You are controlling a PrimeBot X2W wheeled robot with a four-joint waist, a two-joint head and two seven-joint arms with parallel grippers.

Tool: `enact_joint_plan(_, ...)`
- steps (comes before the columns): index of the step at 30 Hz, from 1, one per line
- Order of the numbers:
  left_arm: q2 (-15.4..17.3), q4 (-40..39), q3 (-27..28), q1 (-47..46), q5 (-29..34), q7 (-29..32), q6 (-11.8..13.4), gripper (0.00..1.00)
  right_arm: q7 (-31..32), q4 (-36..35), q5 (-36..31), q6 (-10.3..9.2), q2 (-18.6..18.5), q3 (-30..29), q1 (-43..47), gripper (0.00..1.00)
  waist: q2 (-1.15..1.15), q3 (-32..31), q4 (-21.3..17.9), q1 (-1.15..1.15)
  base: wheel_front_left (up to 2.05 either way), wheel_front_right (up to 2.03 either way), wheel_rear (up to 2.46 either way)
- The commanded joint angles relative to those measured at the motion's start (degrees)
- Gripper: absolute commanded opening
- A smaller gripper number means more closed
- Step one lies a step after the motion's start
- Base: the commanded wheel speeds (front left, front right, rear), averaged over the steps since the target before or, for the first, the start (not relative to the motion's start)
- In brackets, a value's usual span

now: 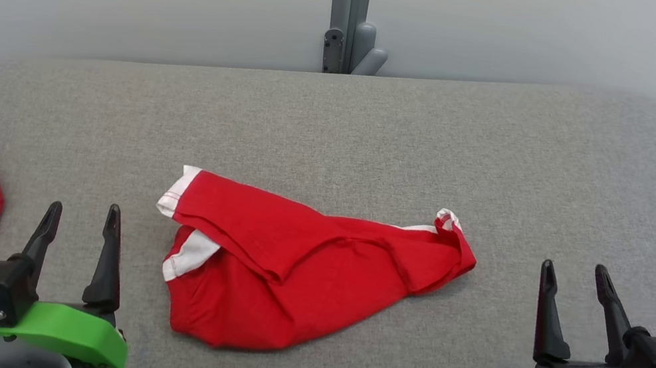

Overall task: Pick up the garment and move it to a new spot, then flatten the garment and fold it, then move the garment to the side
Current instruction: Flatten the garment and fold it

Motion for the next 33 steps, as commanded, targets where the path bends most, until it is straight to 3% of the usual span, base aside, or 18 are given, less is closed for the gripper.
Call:
enact_joint_plan(1,0.3,-0.2,0.0,-0.9,0.0,0.1,0.2,1.00,-0.1,0.2,-0.3,-0.01,-0.1,0.4,-0.7,1.00,0.00,0.1,0.3,0.00,0.00,0.00,0.00)
enact_joint_plan(6,-0.6,-0.4,-0.7,-2.3,0.0,-0.9,-0.4,1.00,0.8,1.3,-0.6,0.00,-0.9,4.5,-2.9,1.00,0.00,1.4,2.9,0.00,0.00,0.00,0.00)
enact_joint_plan(8,-1.5,0.1,-1.9,-5.0,0.3,-1.8,-1.4,1.00,1.5,3.6,0.1,-0.01,-1.7,9.9,-6.4,1.00,0.00,3.2,6.9,0.00,0.00,0.00,0.00)
enact_joint_plan(20,-4.9,4.8,-5.8,-12.1,0.8,-4.7,-4.7,1.00,0.7,18.8,1.5,-0.01,-2.1,24.5,-17.9,1.00,0.00,7.6,20.1,0.00,0.00,0.00,0.00)
enact_joint_plan(27,-5.5,6.2,-6.3,-13.6,0.8,-5.8,-5.3,1.00,-0.7,29.6,1.2,-0.01,-1.4,28.6,-24.5,1.00,0.00,8.8,23.7,0.00,0.00,0.00,0.00)
enact_joint_plan(33,-6.0,7.3,-6.3,-14.3,0.5,-6.5,-5.5,1.00,-1.1,36.8,-1.4,-0.01,-1.2,30.8,-29.1,1.00,0.00,9.3,24.1,0.00,0.00,0.00,0.00)
